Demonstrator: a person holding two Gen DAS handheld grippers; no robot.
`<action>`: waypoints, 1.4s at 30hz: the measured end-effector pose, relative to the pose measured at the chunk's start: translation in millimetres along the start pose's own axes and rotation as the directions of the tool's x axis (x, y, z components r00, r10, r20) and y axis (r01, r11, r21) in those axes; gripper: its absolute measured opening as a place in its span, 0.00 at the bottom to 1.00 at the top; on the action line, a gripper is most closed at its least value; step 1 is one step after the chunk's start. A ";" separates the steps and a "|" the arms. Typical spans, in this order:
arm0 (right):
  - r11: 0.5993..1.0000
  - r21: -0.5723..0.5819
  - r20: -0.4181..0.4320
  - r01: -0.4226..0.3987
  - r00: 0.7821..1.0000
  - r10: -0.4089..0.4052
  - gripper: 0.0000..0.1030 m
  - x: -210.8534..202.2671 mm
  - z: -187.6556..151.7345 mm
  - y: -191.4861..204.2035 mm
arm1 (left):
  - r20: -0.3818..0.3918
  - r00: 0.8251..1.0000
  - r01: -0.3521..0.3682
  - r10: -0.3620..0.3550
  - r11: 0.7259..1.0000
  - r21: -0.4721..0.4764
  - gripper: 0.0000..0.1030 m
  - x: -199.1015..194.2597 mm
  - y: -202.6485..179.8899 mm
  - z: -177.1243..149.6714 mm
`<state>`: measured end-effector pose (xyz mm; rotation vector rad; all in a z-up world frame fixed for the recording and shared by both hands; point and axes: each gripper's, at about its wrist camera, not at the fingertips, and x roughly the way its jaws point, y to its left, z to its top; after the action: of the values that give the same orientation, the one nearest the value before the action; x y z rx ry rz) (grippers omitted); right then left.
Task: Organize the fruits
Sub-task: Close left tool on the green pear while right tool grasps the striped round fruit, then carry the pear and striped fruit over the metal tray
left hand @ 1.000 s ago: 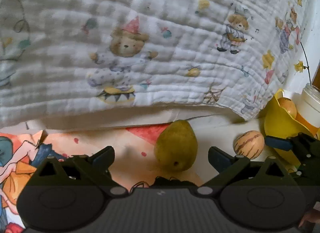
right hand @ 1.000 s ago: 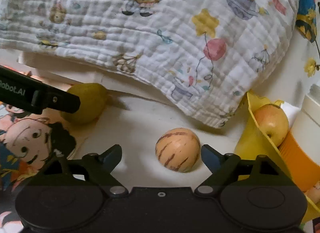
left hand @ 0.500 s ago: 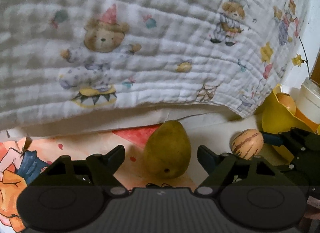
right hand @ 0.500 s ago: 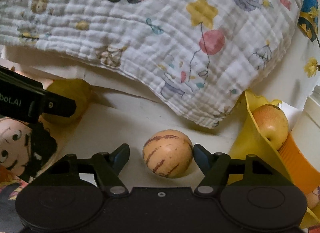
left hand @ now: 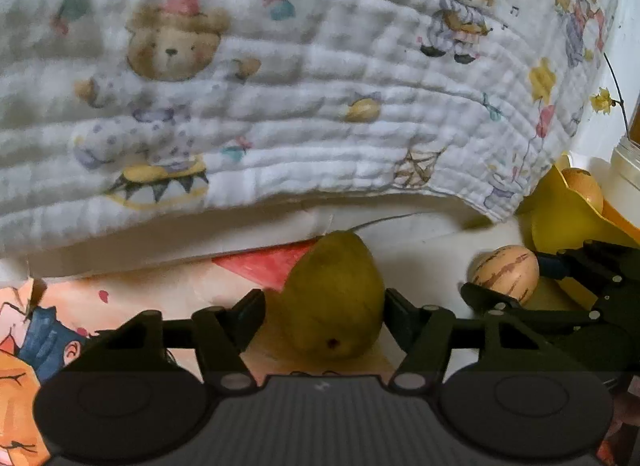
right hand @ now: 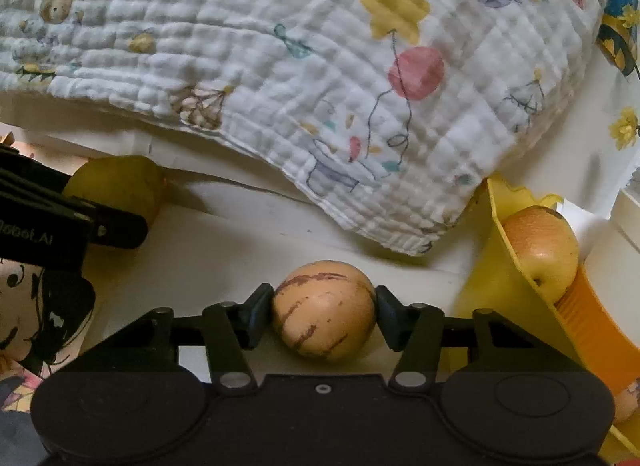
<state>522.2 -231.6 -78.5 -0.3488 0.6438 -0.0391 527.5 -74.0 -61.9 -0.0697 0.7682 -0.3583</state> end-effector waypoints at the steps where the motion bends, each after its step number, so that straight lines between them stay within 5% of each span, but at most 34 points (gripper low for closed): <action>1: 1.000 -0.001 -0.001 0.003 1.000 -0.003 0.55 -0.6 -0.2 0.4 | 0.000 1.000 0.002 -0.002 1.000 0.000 0.64 1.1 -0.4 -0.1; 4: 1.000 0.002 -0.001 0.007 1.000 -0.007 0.55 -1.6 -1.0 -0.7 | 0.008 1.000 0.003 -0.003 1.000 0.001 0.57 3.6 -2.6 -0.6; 20: 0.996 -0.007 0.036 -0.084 0.996 0.084 0.54 -24.3 -11.6 7.6 | -0.051 0.998 0.033 -0.037 0.997 -0.075 0.56 -6.8 4.1 -1.1; 42: 0.981 -0.033 0.107 -0.191 0.975 0.193 0.54 -98.8 -29.2 16.5 | -0.094 0.987 0.118 -0.129 0.986 -0.116 0.56 -71.6 6.6 -33.2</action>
<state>424.5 -210.9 -48.2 -0.3068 0.5671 0.1713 459.1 -41.1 -39.4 -0.2051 0.8866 -0.4400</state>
